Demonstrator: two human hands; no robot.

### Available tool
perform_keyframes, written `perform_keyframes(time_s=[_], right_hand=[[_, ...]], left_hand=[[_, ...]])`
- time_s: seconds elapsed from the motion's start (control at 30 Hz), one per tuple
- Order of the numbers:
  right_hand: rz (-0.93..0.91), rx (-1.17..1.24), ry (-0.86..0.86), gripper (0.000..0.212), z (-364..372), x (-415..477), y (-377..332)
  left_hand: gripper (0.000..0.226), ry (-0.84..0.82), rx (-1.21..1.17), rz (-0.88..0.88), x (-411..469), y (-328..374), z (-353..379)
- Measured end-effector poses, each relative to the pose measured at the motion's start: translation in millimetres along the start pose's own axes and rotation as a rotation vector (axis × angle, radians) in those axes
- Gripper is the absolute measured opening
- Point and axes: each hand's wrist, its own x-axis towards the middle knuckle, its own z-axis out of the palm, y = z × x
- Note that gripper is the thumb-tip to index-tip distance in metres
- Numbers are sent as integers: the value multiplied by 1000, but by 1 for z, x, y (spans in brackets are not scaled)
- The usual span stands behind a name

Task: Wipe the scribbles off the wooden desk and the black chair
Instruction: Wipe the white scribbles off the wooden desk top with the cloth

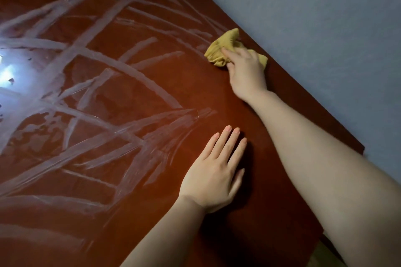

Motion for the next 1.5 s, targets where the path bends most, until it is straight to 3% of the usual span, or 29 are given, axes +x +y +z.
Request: perform_keyframes(time_s=[0.13, 0.4, 0.53, 0.63, 0.73, 0.9, 1.03, 1.2, 1.37, 1.5], right_hand=[[-119, 83, 49, 39, 8, -38, -17], [-15, 260, -11, 39, -7, -107, -17], [42, 148, -104, 40, -25, -108, 4], [193, 41, -140, 40, -37, -101, 8], [345, -56, -160, 40, -41, -88, 3], [484, -112, -245, 47, -35, -68, -35], [353, -114, -276, 55, -26, -70, -78], [118, -91, -226, 55, -7, -109, -131], [-30, -48, -167, 50, 9, -173, -171], [-83, 15, -228, 46, 4, -220, -185]], left_hand=[[57, -51, 5, 5, -1, 1, -2], [55, -131, 156, 71, -15, 4, -19], [56, -137, 163, 47, -42, 0, -32], [56, -134, 147, 31, -80, -8, -49], [58, -113, 152, -42, -124, -21, -63], [72, -140, 142, -312, -188, -45, -73], [97, -142, 156, -494, -219, -55, -72], [126, -191, 166, -596, -233, -52, -73], [135, -205, 192, -615, -229, -54, -73], [139, -242, 195, -640, -223, -53, -77]])
